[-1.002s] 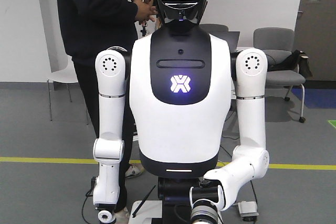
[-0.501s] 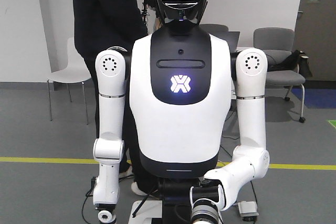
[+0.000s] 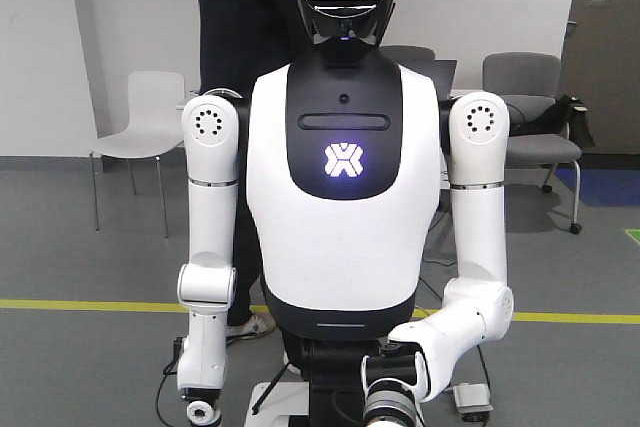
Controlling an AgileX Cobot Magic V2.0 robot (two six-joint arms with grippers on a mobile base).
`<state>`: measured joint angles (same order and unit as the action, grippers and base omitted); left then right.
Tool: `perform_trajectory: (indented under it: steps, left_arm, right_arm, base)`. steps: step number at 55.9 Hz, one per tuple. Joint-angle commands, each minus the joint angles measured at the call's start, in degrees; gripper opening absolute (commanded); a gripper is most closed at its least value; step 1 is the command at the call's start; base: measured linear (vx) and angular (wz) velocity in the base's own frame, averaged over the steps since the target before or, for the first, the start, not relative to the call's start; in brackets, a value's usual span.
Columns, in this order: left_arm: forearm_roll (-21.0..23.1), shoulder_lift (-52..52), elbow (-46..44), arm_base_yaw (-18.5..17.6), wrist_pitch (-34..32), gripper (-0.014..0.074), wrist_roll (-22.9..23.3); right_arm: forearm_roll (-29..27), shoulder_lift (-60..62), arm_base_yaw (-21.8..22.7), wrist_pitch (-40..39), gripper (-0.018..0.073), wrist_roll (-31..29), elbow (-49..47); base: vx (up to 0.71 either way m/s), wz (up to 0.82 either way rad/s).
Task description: Pick snacks and fruit into basket
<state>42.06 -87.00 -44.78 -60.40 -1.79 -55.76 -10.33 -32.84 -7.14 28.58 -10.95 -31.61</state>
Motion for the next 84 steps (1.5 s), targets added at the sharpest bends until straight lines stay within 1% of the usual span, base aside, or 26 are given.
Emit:
perform_trajectory:
  steps: [1,5,12,20,25,33,43,49,51,52,54,60,63,68,74,80,84]
  left_arm:
    - [0.02,2.01,-2.01,-0.24,-3.73,0.0538,-0.13]
    - [0.02,2.01,-2.01,-0.24,-3.73,0.0556,-0.13]
    - [0.02,2.89,-2.01,-0.24,-3.01,0.0554,-0.13]
    - [0.02,6.79,-2.01,0.16,-0.62,0.0518,-0.08]
    - [0.02,10.37,-1.89,1.42,-0.45,0.0480,-0.08]
    - [0.02,16.14,0.91,5.64,0.34,0.0437,0.04]
    - [0.02,27.83,9.17,14.16,-2.02,0.0437,0.54]
    - [0.02,36.17,14.19,20.48,-2.68,0.0437,2.52]
    - [0.02,39.27,15.92,22.46,-2.76,0.0437,2.59]
    - [0.02,41.34,16.95,24.46,-2.81,0.0437,2.47]
    - [0.02,44.63,18.47,26.84,-2.69,0.0437,2.37]
    - [0.02,50.68,20.46,33.27,-1.57,0.0437,2.37]
    - [0.02,52.72,20.46,35.81,0.41,0.0437,2.43]
    - [0.02,55.19,20.46,41.22,3.58,0.0437,2.43]
    - [0.02,55.95,20.46,47.19,5.16,0.0437,3.08]
    - [0.01,55.95,20.46,51.69,7.44,0.0437,5.64]
    - [-0.19,55.95,20.46,53.97,8.03,0.0437,6.11]
  right_arm:
    - [0.03,-0.02,0.33,-3.70,0.0536,-0.61,-1.67]
    - [0.03,-0.02,0.33,-3.65,0.0536,-0.61,-1.67]
    - [0.03,-0.02,0.33,-3.65,0.0536,-0.61,-1.67]
    - [0.03,-0.02,0.33,-3.65,0.0536,-0.61,-1.67]
    - [-0.06,-0.02,0.33,-3.71,0.0536,-0.61,-1.67]
    - [-0.23,-0.02,0.33,-3.59,0.0536,-0.61,-1.67]
    - [-0.23,-0.02,0.33,-2.96,0.0536,-0.61,-1.67]
    - [-0.27,-0.02,0.33,-2.39,0.0536,-0.61,-1.67]
    - [-0.27,-0.02,0.33,-2.39,0.0536,-0.61,-1.67]
    - [-0.27,-0.02,0.33,-2.39,0.0536,-0.61,-1.67]
    - [-0.27,-0.02,0.33,-2.39,0.0536,-0.61,-1.67]
    - [-0.27,-0.02,0.33,-2.39,0.0536,-0.61,-1.67]
    - [-0.27,-0.02,0.33,-2.39,0.0536,-0.61,-1.67]
    - [-0.41,-0.02,0.33,-2.39,0.0536,-0.61,-1.67]
    - [-0.41,-0.02,0.33,-2.39,0.0536,-0.61,-1.67]
    - [-0.41,-0.02,0.33,-2.39,0.0536,-0.61,-1.67]
    - [-0.41,-0.02,0.33,-2.39,0.0536,-0.61,-1.67]
  base:
    - [0.00,0.00]
    - [0.00,0.00]
    - [0.00,0.00]
    - [0.00,0.00]
    - [0.00,0.00]
    - [0.00,0.00]
    - [0.00,0.00]
    - [0.00,0.00]
    - [0.00,0.00]
    - [0.00,0.00]
    - [0.00,0.00]
    - [0.00,0.00]
    - [0.00,0.00]
    - [0.00,0.00]
    - [0.00,0.00]
    - [0.00,0.00]
    - [0.00,0.00]
